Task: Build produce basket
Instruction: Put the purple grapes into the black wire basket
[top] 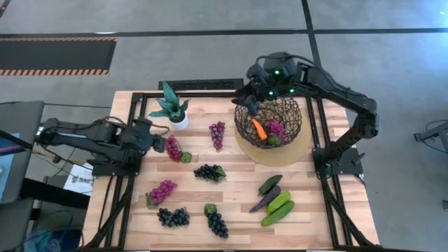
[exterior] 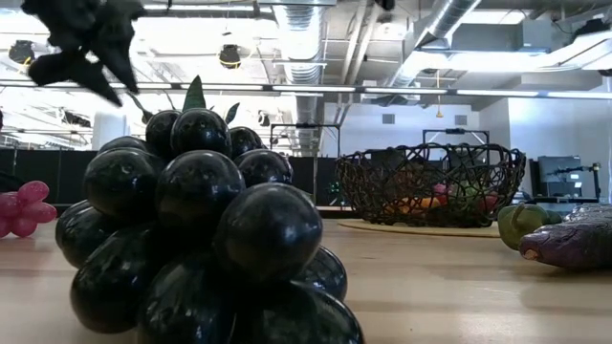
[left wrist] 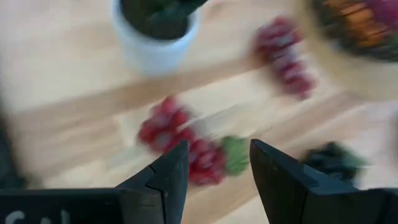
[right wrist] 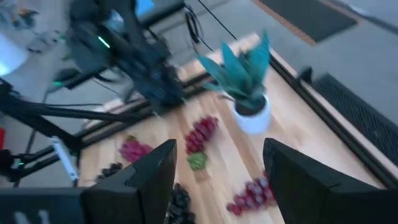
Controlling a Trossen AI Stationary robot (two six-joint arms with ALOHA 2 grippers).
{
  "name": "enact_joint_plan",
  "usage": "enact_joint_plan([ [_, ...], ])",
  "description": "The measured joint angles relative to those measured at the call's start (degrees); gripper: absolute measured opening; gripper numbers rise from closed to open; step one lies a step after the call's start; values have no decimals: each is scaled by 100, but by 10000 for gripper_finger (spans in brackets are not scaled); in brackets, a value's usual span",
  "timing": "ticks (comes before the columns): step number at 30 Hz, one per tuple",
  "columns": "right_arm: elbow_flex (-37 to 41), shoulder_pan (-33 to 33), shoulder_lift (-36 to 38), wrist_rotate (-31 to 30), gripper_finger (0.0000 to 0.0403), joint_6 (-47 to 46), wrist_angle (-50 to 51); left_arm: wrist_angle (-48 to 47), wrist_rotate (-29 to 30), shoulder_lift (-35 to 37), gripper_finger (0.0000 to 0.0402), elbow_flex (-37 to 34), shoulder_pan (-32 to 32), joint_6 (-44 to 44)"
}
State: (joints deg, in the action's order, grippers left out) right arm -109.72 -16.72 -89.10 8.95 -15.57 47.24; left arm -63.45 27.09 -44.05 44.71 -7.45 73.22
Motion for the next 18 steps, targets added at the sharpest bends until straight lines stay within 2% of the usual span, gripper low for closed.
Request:
enact_joint_plan([
  [6, -467, 203, 0, 0, 258, 245, 61, -5, -637, -1092, 155, 0, 0, 255],
  [13, -544, 296, -2, 0, 258, 411, 101, 560, -1070, -1986, 155, 0, 1, -452],
  [18, -544, 296, -2, 0, 258, 496, 238, 529, -1143, -2379, 156, 0, 118, -660],
])
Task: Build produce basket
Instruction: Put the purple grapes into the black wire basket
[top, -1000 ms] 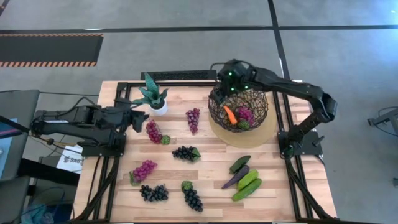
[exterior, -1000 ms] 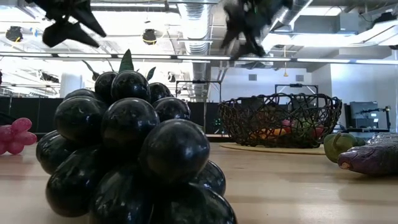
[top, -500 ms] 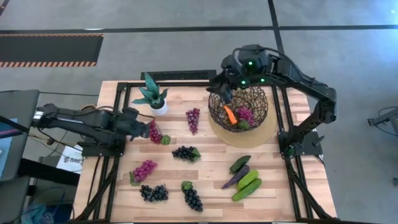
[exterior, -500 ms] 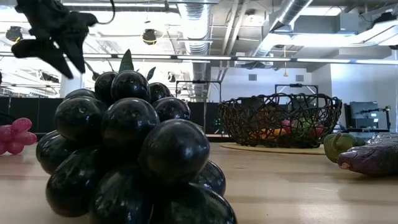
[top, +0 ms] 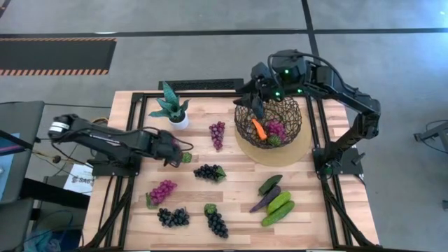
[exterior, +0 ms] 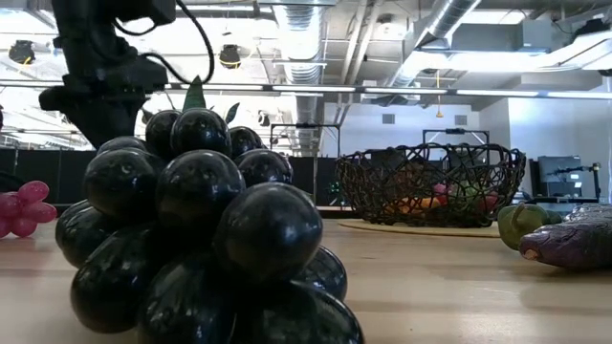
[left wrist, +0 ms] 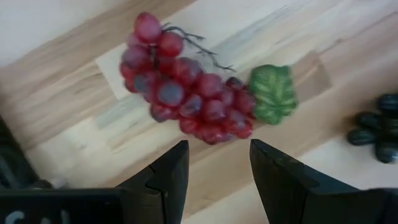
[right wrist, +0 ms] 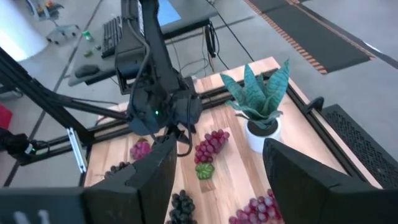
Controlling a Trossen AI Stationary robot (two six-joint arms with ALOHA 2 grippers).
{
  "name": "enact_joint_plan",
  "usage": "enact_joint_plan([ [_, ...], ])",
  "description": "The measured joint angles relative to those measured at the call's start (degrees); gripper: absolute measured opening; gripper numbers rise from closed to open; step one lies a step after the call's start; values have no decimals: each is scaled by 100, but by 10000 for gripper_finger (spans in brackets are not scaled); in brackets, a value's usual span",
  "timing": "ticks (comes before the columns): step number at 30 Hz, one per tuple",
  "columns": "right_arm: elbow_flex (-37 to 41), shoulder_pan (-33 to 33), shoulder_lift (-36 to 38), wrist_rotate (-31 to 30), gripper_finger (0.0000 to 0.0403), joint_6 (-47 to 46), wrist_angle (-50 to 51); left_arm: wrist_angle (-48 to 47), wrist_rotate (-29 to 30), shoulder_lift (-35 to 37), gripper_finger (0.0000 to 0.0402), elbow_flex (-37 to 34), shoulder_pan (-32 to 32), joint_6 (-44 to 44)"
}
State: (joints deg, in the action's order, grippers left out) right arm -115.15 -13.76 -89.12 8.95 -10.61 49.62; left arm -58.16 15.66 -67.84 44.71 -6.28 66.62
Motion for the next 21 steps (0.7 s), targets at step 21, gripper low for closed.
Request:
enact_joint_plan([
  [21, 2, 493, 126, -3, 258, 227, 186, 674, -507, -795, 156, 0, 895, -2058],
])
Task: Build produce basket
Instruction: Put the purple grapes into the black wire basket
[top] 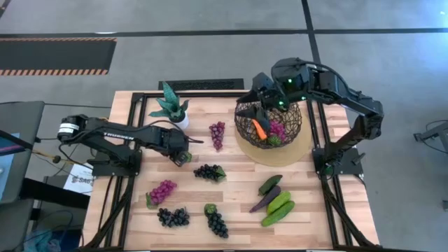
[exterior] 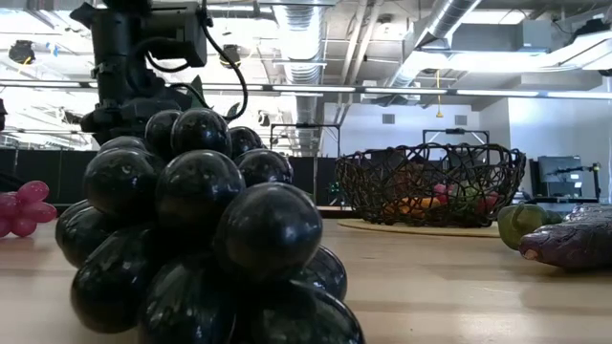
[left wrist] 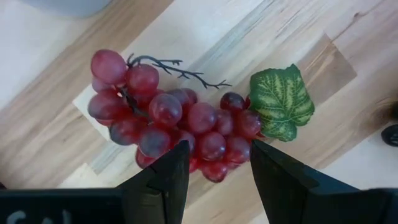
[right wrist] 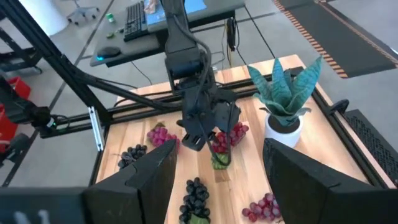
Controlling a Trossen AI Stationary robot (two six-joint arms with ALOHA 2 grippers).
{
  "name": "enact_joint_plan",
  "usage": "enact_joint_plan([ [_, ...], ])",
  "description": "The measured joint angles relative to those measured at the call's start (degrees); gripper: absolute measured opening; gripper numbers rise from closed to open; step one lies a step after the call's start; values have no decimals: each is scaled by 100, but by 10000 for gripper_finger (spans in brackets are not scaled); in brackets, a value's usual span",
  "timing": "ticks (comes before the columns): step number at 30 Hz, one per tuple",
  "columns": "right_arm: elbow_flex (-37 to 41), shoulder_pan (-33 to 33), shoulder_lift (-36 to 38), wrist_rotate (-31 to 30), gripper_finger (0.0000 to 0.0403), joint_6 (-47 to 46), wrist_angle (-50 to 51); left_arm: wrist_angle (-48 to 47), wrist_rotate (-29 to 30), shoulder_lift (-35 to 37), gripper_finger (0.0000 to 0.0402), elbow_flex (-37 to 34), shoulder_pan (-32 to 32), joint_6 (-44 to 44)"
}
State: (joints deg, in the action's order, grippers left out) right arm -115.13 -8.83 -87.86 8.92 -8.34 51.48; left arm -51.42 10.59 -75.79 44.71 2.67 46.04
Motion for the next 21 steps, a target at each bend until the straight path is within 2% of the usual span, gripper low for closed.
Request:
enact_joint_plan([
  [13, -2, 8, 103, -170, 258, -20, -10, -452, 26, 0, 156, 0, 70, -720],
  [21, -2, 8, 103, -170, 258, -20, -11, -99, 81, -112, 156, 7, 70, -1084],
])
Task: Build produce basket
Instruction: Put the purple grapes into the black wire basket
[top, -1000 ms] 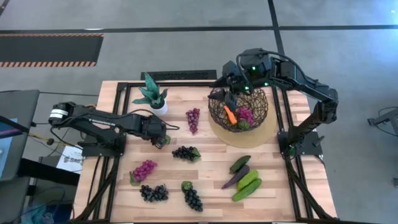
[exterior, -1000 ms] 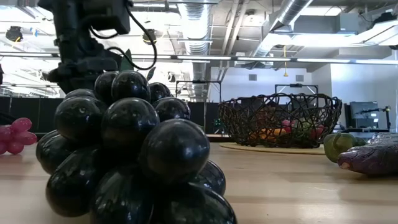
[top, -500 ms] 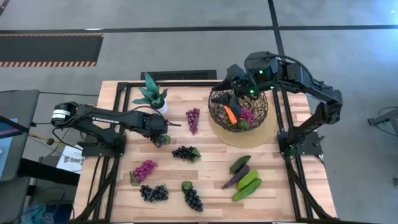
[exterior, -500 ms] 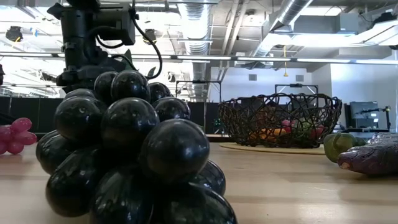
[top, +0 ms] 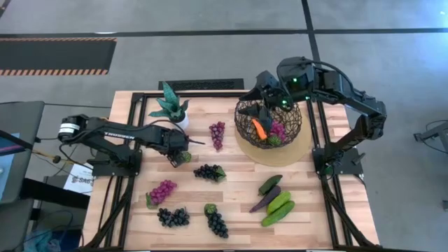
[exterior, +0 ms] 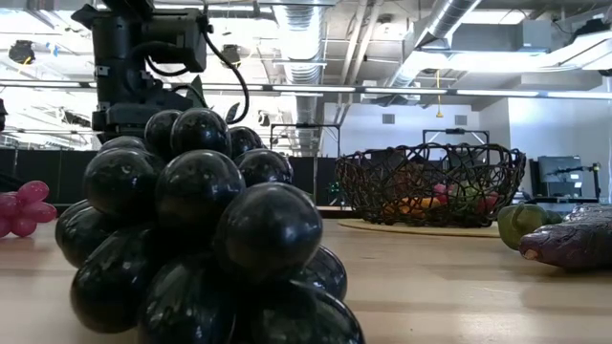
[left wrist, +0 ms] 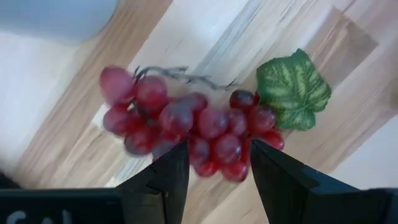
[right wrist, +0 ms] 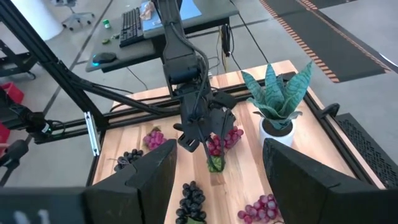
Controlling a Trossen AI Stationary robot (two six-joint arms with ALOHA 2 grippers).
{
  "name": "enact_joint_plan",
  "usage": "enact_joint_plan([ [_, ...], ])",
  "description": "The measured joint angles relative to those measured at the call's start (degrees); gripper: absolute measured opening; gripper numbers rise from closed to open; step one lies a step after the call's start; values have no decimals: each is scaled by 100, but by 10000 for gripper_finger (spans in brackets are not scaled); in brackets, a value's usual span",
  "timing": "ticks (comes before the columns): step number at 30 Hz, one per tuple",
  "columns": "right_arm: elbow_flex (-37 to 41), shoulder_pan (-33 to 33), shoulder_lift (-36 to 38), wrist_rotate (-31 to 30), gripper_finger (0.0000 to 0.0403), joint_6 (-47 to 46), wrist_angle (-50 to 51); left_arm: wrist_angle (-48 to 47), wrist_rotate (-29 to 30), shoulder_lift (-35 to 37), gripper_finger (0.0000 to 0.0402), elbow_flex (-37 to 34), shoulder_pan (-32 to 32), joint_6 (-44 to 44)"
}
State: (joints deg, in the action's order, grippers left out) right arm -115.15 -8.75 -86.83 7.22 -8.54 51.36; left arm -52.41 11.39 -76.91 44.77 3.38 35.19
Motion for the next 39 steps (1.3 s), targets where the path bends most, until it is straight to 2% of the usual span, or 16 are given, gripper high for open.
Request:
enact_joint_plan([
  [4, 0, 26, 0, -4, 258, -4, 11, 27, -6, -335, 168, 0, 0, -105],
  [13, 0, 168, 0, -3, 258, -48, 41, -236, -29, -1049, 242, 20, 2, 192],
  [19, 0, 166, 0, -4, 258, -59, 47, -213, 55, -1115, 245, 11, 0, 366],
  [22, 0, 164, 0, -4, 258, -59, 47, -206, 46, -1103, 221, 7, 2, 475],
  [24, 0, 164, 0, -4, 258, -66, 47, -228, -16, -1105, 190, 21, 2, 508],
  [31, 0, 162, 0, -4, 258, -219, 49, -430, -135, -1124, 24, 552, 3, 201],
  [39, 0, 109, -2, -4, 258, -310, 67, -660, 23, -1123, 4, 1873, -37, -590],
])
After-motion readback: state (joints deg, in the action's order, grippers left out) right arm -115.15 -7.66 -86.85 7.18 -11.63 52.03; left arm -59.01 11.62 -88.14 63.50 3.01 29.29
